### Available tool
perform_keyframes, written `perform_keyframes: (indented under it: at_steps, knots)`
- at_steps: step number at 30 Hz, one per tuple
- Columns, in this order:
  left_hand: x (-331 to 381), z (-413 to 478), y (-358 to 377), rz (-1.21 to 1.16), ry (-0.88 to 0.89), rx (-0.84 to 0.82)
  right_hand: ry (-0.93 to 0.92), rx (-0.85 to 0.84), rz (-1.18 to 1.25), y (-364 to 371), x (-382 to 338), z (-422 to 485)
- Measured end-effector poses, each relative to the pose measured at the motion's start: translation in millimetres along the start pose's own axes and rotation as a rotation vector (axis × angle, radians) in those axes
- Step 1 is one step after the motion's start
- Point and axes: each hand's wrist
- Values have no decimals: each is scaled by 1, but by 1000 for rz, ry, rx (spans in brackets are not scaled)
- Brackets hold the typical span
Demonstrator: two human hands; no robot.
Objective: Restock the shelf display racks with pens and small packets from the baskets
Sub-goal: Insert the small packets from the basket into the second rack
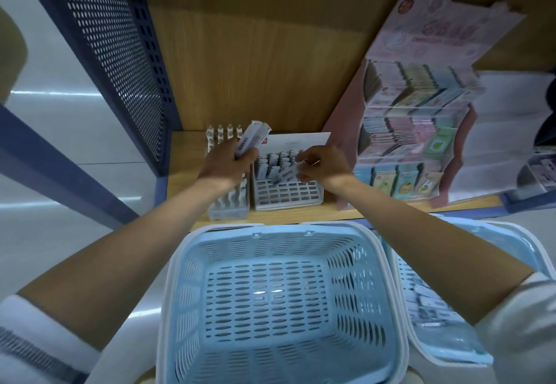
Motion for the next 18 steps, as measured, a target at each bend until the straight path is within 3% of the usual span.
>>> perform_keyframes:
  at_steps: [7,13,18]
  knots:
    - [-5,0,-2,-12,16,-22,-163,75,-438,17,-7,1]
    - [-7,-1,-4,-56,13,-42,-157,89,-533,36,-5,5]
    - [-8,-2,-4,-63,42,-49,-174,161,-460,46,-2,8]
Point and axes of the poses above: each hand's wrist, its own z-axis towards the middle knuckle, its own y-axis out of the palm, x = y × z, and after that the axes turned 2 degrees about x, right-handed
